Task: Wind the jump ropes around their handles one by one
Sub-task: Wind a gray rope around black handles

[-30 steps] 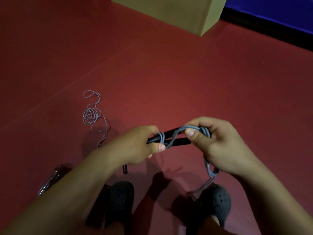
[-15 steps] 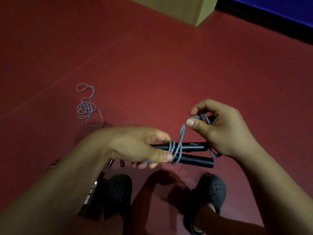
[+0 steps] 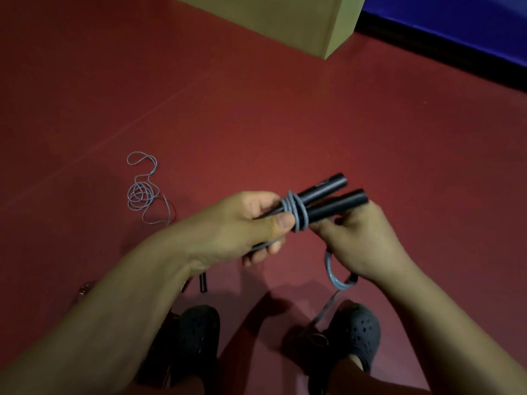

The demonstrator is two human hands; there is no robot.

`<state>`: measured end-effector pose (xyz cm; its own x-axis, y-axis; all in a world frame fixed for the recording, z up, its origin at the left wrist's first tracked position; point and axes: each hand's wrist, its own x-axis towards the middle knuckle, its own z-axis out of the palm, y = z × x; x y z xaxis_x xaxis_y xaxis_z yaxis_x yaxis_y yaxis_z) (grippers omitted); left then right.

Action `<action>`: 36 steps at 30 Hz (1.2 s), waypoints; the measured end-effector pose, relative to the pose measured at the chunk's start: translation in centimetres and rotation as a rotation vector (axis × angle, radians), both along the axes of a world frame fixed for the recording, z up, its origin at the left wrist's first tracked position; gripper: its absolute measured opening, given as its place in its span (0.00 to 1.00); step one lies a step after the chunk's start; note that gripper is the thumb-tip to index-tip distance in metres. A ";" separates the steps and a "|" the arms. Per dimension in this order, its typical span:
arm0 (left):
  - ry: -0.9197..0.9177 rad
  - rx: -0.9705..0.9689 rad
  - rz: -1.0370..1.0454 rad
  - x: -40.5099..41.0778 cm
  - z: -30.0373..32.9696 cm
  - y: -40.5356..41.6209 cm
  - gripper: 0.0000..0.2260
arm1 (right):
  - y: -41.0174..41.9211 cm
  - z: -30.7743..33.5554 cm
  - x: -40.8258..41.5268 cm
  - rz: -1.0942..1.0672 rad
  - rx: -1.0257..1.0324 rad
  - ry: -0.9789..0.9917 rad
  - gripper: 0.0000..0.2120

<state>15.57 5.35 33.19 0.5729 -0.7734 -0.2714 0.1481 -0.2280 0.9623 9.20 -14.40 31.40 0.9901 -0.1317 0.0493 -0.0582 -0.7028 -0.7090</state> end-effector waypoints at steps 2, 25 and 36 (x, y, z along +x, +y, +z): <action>-0.059 0.040 0.139 0.2 -0.6 -0.3 0.09 | 0.5 -0.3 0.0 0.043 -0.025 -0.004 0.11; -0.244 0.143 0.797 2.4 -1.4 0.3 0.15 | -0.1 -1.3 1.3 -0.484 0.862 0.177 0.11; -0.176 0.209 0.776 2.9 -1.4 1.3 0.16 | -2.5 -2.0 1.6 -0.511 0.234 0.139 0.06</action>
